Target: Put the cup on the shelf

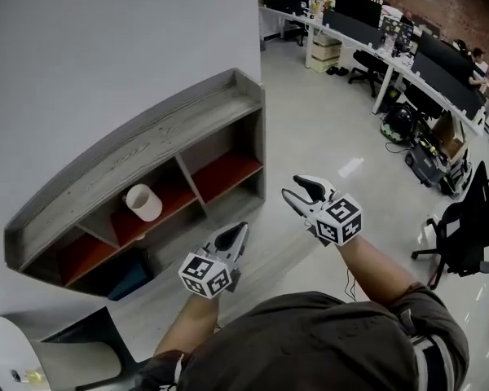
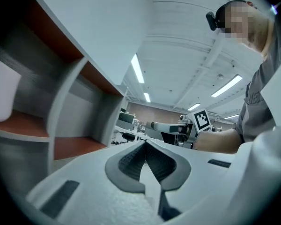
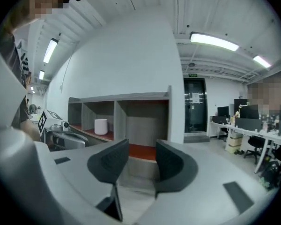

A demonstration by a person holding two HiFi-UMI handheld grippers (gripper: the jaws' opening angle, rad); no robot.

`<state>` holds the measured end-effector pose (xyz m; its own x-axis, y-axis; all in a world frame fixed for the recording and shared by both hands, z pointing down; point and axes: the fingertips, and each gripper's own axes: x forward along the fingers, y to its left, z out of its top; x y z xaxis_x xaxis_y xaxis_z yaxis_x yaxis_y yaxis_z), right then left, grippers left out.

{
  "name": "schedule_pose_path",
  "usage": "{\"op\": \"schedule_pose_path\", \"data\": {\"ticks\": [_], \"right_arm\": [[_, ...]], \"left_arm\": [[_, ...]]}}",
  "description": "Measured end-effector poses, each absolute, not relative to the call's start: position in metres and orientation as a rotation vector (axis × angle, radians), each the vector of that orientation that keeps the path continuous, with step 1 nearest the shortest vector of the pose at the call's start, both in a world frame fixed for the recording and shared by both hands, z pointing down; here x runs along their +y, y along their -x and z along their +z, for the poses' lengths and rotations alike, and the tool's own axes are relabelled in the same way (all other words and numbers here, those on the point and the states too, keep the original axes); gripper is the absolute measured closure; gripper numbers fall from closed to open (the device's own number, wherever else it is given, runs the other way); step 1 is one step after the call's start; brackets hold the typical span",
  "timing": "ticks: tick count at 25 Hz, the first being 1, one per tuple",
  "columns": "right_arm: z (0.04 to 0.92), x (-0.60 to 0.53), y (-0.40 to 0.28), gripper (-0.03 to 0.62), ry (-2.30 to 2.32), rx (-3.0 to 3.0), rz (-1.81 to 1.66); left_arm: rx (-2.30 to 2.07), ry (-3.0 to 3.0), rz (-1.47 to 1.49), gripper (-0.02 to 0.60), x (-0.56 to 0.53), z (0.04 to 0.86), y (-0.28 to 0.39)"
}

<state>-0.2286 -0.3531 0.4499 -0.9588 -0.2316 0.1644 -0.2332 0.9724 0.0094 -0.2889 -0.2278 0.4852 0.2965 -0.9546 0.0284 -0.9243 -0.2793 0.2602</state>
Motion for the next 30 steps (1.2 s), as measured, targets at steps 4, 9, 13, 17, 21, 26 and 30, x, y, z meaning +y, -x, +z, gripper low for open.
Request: {"op": "schedule_pose_path", "data": {"ticks": [4, 9, 13, 17, 21, 26, 30], "right_arm": [[0.448, -0.384, 0.147, 0.468, -0.512, -2.943, 0.041], [0.441, -0.409, 0.044, 0.534, -0.714, -2.924, 0.046], [0.443, -0.424, -0.041, 0.583, -0.864, -2.894, 0.069], [0.449, -0.427, -0.111, 0.602, -0.967, -2.861, 0.114], [0.456, -0.432, -0.159, 0.602, -1.026, -2.851, 0.147], [0.463, -0.431, -0.183, 0.603, -1.033, -2.852, 0.166], [0.462, -0.431, -0.187, 0.603, -1.006, -2.856, 0.151]], "left_arm": [[-1.609, -2.436, -0.166, 0.577, -0.27, 0.477, 0.231], [-1.479, -2.524, -0.149, 0.577, -0.311, 0.469, 0.16], [-1.403, -2.567, -0.129, 0.577, -0.335, 0.467, 0.103], [-1.338, -2.606, -0.112, 0.577, -0.351, 0.465, 0.054], [-1.304, -2.633, -0.099, 0.577, -0.365, 0.468, 0.017], [-1.275, -2.644, -0.093, 0.577, -0.371, 0.472, -0.011], [-1.285, -2.635, -0.098, 0.577, -0.372, 0.471, -0.016]]}}
